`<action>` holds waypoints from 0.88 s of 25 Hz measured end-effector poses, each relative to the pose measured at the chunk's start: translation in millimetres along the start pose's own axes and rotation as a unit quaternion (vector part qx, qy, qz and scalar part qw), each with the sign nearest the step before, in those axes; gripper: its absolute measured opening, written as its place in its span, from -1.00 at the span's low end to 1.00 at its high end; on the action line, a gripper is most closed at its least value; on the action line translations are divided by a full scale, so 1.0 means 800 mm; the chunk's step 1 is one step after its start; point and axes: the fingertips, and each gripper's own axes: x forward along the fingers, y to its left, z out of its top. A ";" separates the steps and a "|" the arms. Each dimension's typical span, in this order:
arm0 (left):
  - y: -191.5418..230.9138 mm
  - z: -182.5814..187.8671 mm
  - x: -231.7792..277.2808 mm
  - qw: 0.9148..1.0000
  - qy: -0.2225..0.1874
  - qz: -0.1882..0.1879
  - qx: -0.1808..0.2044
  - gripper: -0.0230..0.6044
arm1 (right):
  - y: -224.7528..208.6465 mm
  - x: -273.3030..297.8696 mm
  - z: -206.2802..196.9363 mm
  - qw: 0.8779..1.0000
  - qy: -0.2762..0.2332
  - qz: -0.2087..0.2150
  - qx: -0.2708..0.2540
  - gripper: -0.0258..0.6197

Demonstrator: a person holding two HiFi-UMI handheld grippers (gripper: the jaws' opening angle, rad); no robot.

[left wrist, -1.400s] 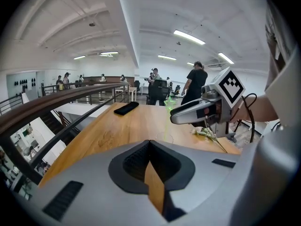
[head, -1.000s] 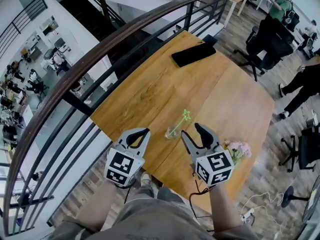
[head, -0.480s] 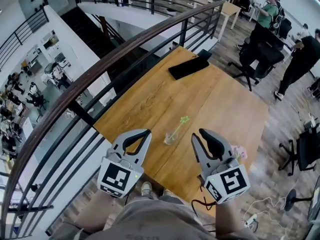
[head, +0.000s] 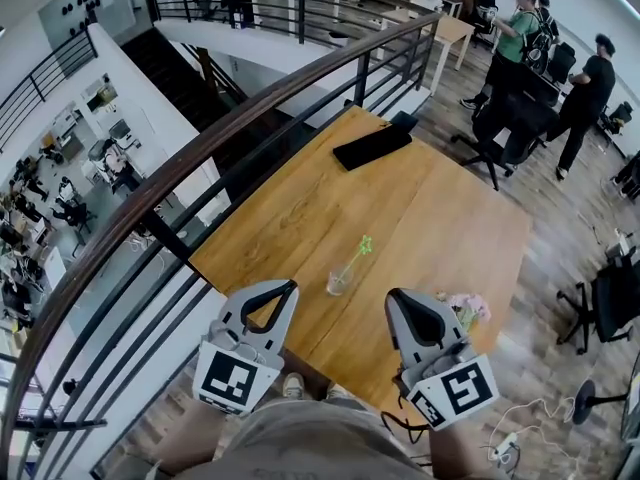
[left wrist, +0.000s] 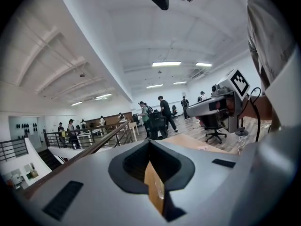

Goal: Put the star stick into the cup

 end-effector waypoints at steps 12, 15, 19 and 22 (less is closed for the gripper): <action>-0.012 -0.026 -0.005 0.999 0.032 0.000 -0.006 -0.87 | 0.012 -0.002 -0.024 0.999 0.021 0.032 0.004 -0.83; -0.012 -0.027 -0.007 0.999 0.032 0.003 -0.006 -0.87 | 0.017 -0.001 -0.026 0.999 0.023 0.039 0.000 -0.83; -0.013 -0.027 -0.009 0.999 0.034 0.005 -0.008 -0.87 | 0.018 -0.001 -0.025 0.999 0.024 0.042 -0.004 -0.83; -0.012 -0.026 -0.009 0.999 0.033 0.007 -0.007 -0.87 | 0.018 -0.003 -0.020 0.999 0.019 0.044 -0.006 -0.83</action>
